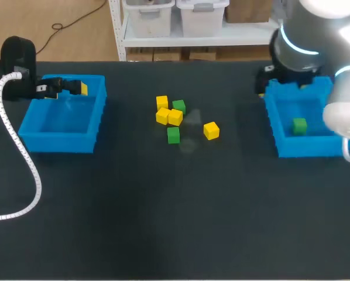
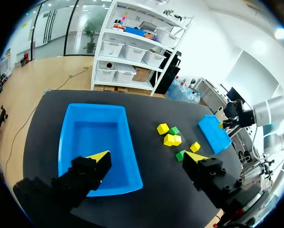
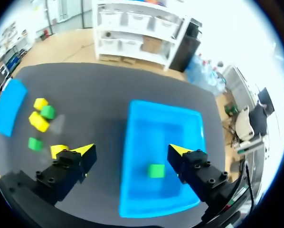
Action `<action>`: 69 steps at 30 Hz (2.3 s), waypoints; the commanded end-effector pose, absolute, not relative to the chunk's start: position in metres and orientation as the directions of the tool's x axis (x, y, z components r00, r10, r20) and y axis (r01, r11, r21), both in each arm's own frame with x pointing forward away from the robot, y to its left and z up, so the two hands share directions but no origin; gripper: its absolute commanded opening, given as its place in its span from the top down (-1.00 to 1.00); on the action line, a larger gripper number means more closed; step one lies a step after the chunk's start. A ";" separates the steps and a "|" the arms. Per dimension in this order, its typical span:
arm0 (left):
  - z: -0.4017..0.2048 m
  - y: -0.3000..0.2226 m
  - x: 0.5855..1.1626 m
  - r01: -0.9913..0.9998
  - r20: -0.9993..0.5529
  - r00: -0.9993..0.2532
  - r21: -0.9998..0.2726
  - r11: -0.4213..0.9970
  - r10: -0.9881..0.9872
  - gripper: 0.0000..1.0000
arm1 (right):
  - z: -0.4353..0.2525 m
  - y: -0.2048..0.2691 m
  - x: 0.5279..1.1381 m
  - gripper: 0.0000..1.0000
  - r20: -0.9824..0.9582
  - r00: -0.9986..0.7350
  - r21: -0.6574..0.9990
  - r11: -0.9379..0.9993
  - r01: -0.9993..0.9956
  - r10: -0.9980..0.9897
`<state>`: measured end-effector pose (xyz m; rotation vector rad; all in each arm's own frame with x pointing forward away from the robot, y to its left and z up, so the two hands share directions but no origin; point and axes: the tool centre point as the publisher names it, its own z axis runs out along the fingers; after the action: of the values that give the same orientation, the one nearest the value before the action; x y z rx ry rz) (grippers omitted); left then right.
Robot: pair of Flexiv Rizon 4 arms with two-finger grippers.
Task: Put the green cubes in the right bin and the yellow cubes in the left bin.
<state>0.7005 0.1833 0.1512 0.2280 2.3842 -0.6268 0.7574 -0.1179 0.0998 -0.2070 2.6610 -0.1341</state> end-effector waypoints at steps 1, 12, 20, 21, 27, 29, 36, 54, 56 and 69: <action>0.150 0.185 0.700 0.320 -0.641 -0.767 -0.382 0.867 0.000 -1.00 | 0.109 -0.080 0.752 -1.00 -0.431 -0.881 -0.143 0.979 -0.149 -0.197; 0.150 0.185 0.700 0.320 -0.641 -0.767 -0.382 0.867 0.000 -1.00 | 0.090 0.016 0.732 -1.00 -0.379 -0.874 -0.142 0.952 -0.270 -0.304; 0.150 0.185 0.700 0.320 -0.641 -0.767 -0.382 0.867 0.000 -1.00 | 0.071 0.061 0.730 -1.00 -0.382 -0.856 -0.070 0.934 -0.350 -0.349; 0.150 0.185 0.700 0.320 -0.641 -0.767 -0.382 0.867 0.000 -1.00 | 0.069 0.065 0.730 -1.00 -0.384 -0.854 -0.068 0.933 -0.353 -0.351; 0.150 0.185 0.700 0.320 -0.641 -0.767 -0.382 0.867 0.000 -1.00 | 0.052 0.086 0.731 -1.00 -0.348 -0.857 -0.056 0.921 -0.385 -0.380; 0.150 0.185 0.700 0.320 -0.641 -0.767 -0.382 0.867 0.000 -1.00 | 0.048 0.092 0.730 -1.00 -0.343 -0.858 -0.052 0.920 -0.389 -0.382; 0.150 0.185 0.700 0.320 -0.641 -0.767 -0.382 0.867 0.000 -1.00 | 0.032 0.110 0.724 -1.00 -0.316 -0.870 -0.002 0.917 -0.398 -0.378; 0.150 0.185 0.700 0.320 -0.641 -0.767 -0.382 0.867 0.000 -1.00 | -0.009 0.129 0.703 -0.23 -0.259 -0.899 0.003 0.931 -0.366 -0.352; 0.150 0.185 0.700 0.320 -0.641 -0.767 -0.382 0.867 0.000 -1.00 | -0.011 0.128 0.704 0.71 -0.259 -0.901 -0.018 0.935 -0.355 -0.348; 0.150 0.185 0.700 0.320 -0.641 -0.767 -0.382 0.867 0.000 -1.00 | -0.016 0.129 0.707 1.00 -0.282 -0.889 -0.061 0.932 -0.358 -0.360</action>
<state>0.7005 0.1833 0.1512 0.2280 2.3842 -0.6268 0.7094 0.1300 -0.0183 -0.5312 2.8161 -0.0057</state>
